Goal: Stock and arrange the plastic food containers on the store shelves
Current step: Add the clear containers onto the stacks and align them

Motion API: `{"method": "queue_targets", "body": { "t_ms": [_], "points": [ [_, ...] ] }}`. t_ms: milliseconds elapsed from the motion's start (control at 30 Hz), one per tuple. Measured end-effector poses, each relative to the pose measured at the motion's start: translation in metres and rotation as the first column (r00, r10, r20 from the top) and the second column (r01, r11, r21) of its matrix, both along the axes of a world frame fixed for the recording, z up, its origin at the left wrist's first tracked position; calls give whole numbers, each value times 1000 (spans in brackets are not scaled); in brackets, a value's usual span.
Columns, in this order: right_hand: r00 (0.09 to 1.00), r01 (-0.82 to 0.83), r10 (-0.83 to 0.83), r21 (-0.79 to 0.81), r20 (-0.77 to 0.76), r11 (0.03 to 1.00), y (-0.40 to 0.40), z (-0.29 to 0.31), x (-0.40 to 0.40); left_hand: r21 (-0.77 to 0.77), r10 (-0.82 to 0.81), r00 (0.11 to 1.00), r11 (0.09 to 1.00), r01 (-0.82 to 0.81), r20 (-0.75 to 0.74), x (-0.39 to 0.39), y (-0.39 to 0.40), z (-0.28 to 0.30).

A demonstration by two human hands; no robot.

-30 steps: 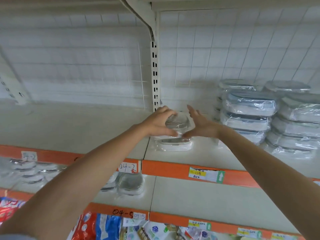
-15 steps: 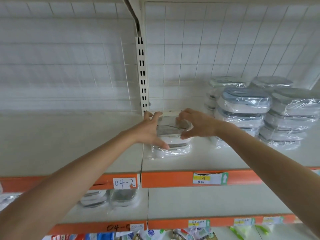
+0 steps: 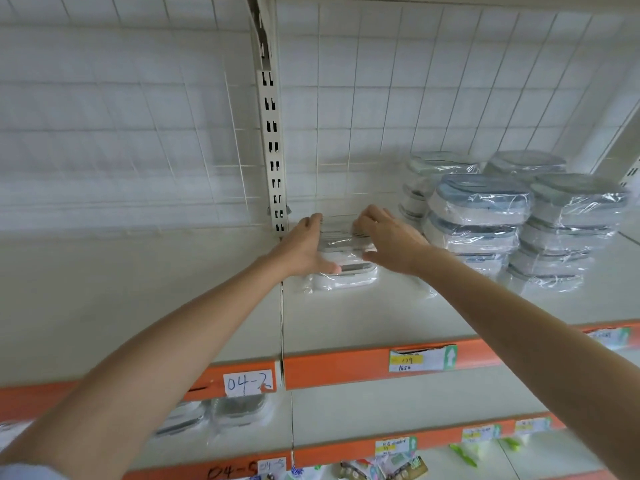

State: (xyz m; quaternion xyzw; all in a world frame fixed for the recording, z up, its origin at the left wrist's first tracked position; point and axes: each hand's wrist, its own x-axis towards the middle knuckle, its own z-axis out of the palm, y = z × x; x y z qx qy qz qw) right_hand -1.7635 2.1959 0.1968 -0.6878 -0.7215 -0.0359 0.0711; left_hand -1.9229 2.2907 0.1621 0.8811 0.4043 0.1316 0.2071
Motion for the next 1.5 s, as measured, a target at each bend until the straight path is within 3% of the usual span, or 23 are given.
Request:
{"method": "queue_targets", "body": {
  "t_ms": [233,400,600,767,967,1133,1200,1500],
  "points": [
    [994,89,-90,16,63,996,23,-4,1,11,83,996,997,-82,-35,19,11,2],
    [984,178,-179,28,22,984,42,-7,2,233,74,981,972,-31,-181,13,7,4],
    [989,148,-148,31,-3,988,51,-11,8,314,128,954,949,-39,-270,-17,-7,10],
    [988,112,-115,34,103,993,49,-3,9,291,155,911,956,-41,-381,-38,-33,8],
    [984,-144,128,133,122,980,32,-12,-23,333,238,871,939,-93,-430,-70,-79,2],
    [899,-405,423,-149,115,902,2,-15,-55,345,281,839,931,-120,-466,-98,-100,7],
    [875,-439,470,-214,117,872,-6,-9,-66,339,281,835,933,-122,-473,-108,-106,15],
    [831,-553,555,-165,-39,817,-62,-19,-155,326,297,817,935,-142,-495,-175,-157,3]
  ]
}}
